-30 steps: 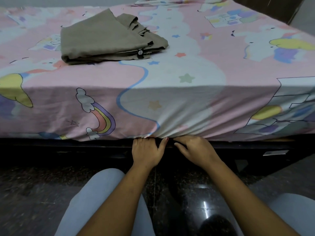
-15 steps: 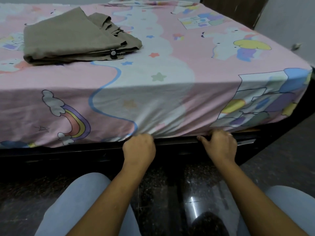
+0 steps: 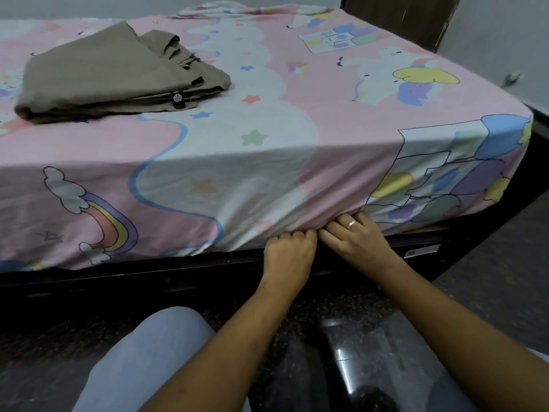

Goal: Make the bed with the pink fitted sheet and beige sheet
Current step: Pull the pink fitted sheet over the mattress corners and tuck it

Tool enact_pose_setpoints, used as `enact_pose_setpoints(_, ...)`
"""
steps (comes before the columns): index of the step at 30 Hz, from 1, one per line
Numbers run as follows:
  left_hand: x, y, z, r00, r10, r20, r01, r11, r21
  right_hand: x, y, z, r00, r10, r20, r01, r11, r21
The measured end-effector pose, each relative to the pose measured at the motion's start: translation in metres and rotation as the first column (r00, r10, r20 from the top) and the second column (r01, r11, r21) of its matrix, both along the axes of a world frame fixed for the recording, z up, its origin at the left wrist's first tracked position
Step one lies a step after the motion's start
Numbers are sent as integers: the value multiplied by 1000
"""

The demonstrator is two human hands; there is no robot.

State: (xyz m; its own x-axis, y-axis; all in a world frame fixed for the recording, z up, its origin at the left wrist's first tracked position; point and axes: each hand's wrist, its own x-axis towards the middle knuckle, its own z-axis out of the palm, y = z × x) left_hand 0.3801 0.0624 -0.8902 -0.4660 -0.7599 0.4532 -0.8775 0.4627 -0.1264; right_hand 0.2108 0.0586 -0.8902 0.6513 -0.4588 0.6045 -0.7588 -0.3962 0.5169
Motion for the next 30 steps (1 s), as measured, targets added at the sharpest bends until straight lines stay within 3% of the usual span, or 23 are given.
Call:
enact_pose_setpoints(8, -20, -7, -4, 999, -24, -28, 23, 999, -44, -11, 4, -5, 998, -35, -49, 36, 999, 10)
enact_pose_setpoints(12, -23, -11, -4, 995, -55, -78, 52, 998, -36, -29, 8, -2, 999, 17, -35, -14, 997, 81)
enact_pose_setpoints(18, -15, -10, -5, 995, -49, -89, 43, 997, -71, -24, 2, 5, 1000, 21, 2, -21, 997, 68)
enact_pose_setpoints(30, 6, -10, -2, 998, -18, -56, 10, 989, -150, -18, 8, 5, 989, -134, -61, 137, 989, 48)
